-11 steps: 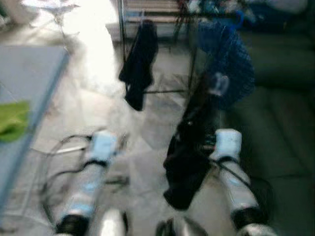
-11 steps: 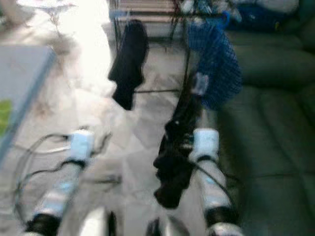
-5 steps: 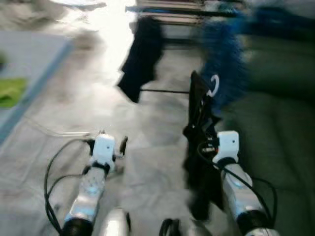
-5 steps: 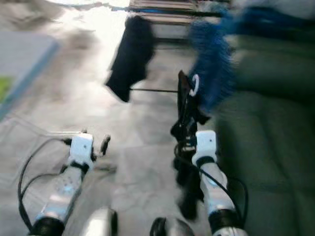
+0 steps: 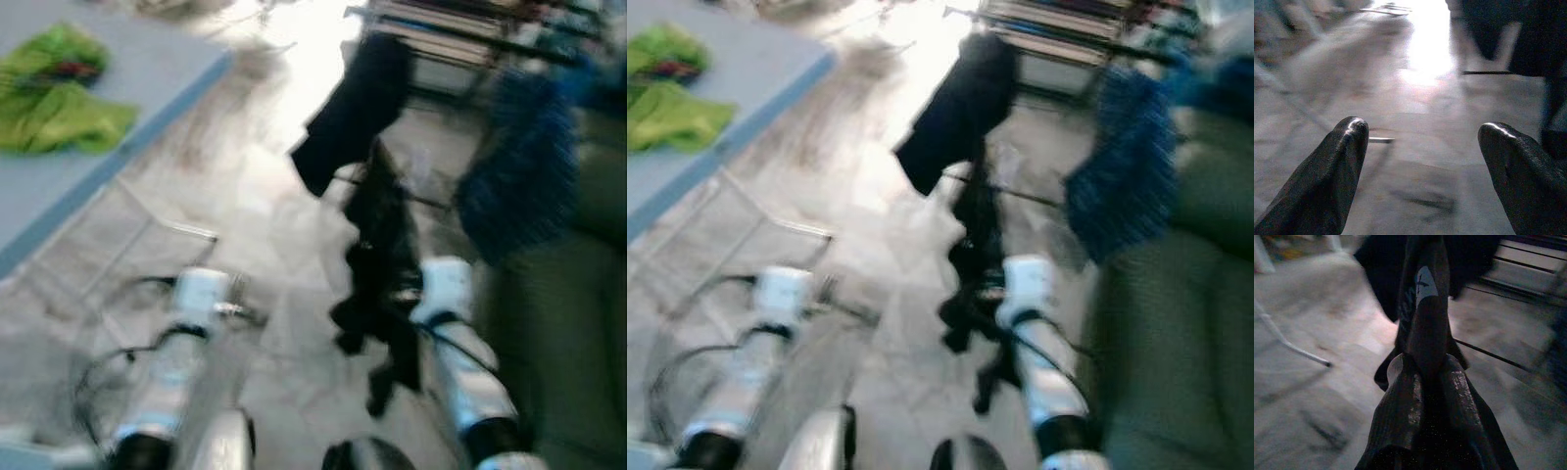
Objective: Hang hanger
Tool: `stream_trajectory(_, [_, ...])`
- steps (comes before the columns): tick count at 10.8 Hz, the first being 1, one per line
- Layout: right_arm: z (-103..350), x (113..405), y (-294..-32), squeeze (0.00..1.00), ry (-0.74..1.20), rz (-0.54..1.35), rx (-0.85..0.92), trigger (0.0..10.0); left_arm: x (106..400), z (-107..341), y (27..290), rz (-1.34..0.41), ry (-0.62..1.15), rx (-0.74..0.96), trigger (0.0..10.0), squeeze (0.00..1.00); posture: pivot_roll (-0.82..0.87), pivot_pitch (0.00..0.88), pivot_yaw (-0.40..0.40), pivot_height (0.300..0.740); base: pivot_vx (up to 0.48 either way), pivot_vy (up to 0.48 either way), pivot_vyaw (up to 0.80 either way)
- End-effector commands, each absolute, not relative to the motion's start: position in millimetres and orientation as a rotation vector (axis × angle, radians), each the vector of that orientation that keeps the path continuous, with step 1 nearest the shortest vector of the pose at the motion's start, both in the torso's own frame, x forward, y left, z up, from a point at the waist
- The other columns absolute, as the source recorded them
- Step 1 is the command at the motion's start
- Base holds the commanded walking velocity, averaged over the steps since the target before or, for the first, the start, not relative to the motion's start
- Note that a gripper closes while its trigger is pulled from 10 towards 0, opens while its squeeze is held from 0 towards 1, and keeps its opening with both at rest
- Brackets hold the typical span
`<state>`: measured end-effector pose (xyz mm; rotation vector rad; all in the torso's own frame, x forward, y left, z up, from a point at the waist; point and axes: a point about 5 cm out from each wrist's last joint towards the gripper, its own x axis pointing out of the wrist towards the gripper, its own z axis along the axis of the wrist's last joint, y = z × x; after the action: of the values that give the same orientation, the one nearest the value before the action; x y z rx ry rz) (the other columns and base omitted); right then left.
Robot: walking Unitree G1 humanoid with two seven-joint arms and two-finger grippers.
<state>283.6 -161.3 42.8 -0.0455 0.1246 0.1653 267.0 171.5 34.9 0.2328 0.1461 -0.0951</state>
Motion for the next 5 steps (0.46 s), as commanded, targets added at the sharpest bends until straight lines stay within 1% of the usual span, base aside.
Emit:
stream_trajectory(1, [53, 286, -169, 0.00, 0.074, 0.150, -0.052, 10.0, 264, 35, 164, -0.121, 0.136, 0.258, 10.0, 0.00, 0.05, 0.127, -0.067, 0.740, 0.000, 0.000, 0.80])
stream_trajectory(2, [53, 285, -167, 0.00, 0.074, 0.154, -0.045, 10.0, 262, 32, 170, -0.130, 0.140, 0.315, 10.0, 0.00, 0.06, 0.130, -0.064, 0.740, 0.000, 0.000, 0.80])
stream_trajectory(3, [53, 285, -164, 0.00, 0.074, 0.167, -0.038, 10.0, 264, 34, 182, -0.135, 0.155, 0.269, 10.0, 0.00, 0.06, 0.129, -0.065, 0.740, 0.000, 0.000, 0.80])
stream_trajectory(5, [55, 285, -160, 0.00, 0.069, 0.208, -0.013, 10.0, 268, 40, 185, -0.130, 0.140, 0.230, 10.0, 0.00, 0.06, 0.130, -0.064, 0.740, 0.000, 0.000, 0.80])
